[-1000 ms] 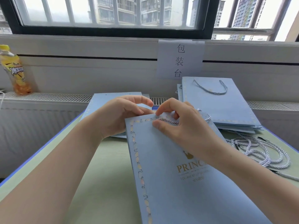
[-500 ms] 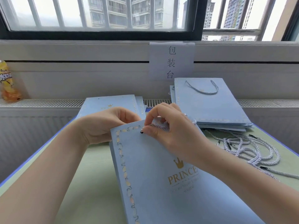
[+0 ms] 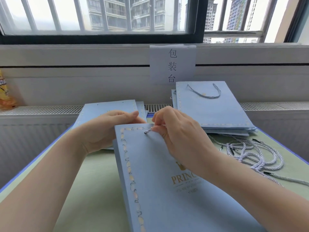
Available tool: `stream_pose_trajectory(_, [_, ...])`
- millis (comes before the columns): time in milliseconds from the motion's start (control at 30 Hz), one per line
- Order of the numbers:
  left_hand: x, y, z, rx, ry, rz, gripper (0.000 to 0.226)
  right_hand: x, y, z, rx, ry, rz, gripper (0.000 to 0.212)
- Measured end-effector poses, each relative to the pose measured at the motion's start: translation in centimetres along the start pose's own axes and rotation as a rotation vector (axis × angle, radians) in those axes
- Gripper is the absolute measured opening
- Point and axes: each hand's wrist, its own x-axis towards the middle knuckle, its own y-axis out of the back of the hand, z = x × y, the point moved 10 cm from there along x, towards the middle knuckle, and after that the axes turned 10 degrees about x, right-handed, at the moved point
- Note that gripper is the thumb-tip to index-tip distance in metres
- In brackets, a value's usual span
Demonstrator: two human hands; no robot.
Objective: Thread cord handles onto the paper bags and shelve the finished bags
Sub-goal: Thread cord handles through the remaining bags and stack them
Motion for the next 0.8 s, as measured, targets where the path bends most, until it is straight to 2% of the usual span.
stream_pose_trajectory(100, [-0.2,0.2,0.4,0.029,-0.008,0.058,0.051,0.0,0.5,0.4,0.058,-0.03,0.038,0.02])
stream_pose_trajectory(200, [-0.5,0.8,1.1,0.002,-0.042,0.101,0.052,0.1,0.9,2.0,0.227,-0.159,0.059,0.011])
stream_pose_trajectory(333, [-1.1,0.6,2.2,0.037,-0.104,-0.002,0.058,0.1,1.9,3.0,0.365,-0.229,0.149,0.003])
stream_pose_trajectory(400, [-0.9,0.3,2.0,0.12,-0.085,-0.009,0.043,0.0,2.4,3.1,0.416,-0.232,0.205,0.008])
stream_pose_trajectory(467, [-0.4,0.3,2.0,0.178,-0.062,0.039,0.028,0.0,2.9,2.9,0.442,-0.224,0.242,0.009])
stream_pose_trajectory(600, [0.0,0.6,2.3,0.246,-0.064,0.141,0.017,0.0,3.2,2.5,0.449,-0.191,0.25,0.014])
stream_pose_trajectory(700, [-0.3,1.5,2.7,0.267,-0.084,0.229,0.024,0.3,4.2,2.9,0.415,-0.194,0.29,0.018])
stream_pose_trajectory(800, [-1.0,3.3,3.2,0.228,-0.123,0.355,0.034,0.4,6.0,5.0,0.397,-0.308,0.381,0.017])
